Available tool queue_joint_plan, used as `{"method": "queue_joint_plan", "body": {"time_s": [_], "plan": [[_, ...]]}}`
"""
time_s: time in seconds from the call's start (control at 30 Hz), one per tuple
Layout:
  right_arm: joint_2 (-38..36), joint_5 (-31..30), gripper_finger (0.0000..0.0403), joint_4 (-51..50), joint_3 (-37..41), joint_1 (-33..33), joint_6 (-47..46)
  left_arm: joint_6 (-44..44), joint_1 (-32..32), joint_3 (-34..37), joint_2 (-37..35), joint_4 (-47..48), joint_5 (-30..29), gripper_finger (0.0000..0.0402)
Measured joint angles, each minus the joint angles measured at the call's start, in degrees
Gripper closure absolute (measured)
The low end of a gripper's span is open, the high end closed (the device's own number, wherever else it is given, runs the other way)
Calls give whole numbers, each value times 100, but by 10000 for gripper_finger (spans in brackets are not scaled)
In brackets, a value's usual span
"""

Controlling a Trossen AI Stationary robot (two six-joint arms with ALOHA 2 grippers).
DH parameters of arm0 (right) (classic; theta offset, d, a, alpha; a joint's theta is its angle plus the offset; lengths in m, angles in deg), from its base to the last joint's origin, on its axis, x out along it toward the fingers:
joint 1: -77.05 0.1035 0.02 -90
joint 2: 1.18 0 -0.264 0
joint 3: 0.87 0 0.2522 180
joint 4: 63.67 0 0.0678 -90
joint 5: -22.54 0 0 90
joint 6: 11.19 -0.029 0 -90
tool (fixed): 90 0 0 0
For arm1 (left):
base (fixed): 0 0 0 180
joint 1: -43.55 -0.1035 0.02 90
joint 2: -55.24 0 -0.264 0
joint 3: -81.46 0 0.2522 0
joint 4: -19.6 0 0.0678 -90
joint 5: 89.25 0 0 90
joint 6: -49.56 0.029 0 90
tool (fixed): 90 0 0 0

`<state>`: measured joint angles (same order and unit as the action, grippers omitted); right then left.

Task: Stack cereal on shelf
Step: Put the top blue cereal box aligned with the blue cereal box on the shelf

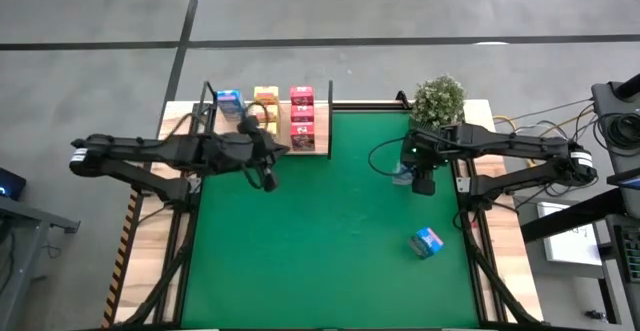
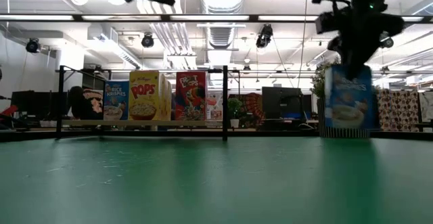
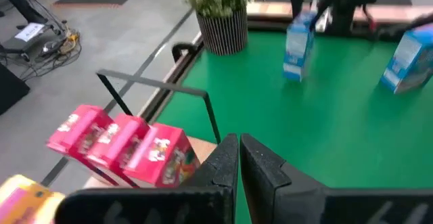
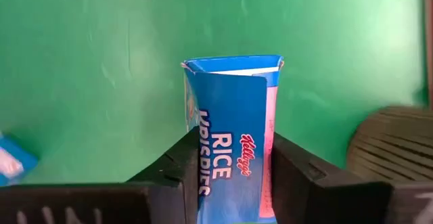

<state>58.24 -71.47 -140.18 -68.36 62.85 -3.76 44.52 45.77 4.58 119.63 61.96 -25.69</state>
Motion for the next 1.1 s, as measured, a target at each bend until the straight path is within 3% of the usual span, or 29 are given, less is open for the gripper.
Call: {"method": "queue_joint_plan", "body": {"time_s": [0.13,0.33,0.73,0.93,1.03,1.1], "plan": [[-2,81,291,532,-183,2,-183,2,84,170,314,-316,13,402],[27,751,286,1892,-193,102,-231,-12,279,178,919,-520,10,402],[890,894,288,4126,-29,1034,428,455,1065,260,2146,-1985,66,402],[1515,846,290,4247,-68,1311,560,1193,1335,1163,2185,-3957,1539,402],[1736,836,292,4254,-151,1360,517,1238,1336,1698,2099,-4838,1631,402],[1835,836,291,4249,-191,1376,493,1017,1294,1974,2095,-5280,1374,401]]}}
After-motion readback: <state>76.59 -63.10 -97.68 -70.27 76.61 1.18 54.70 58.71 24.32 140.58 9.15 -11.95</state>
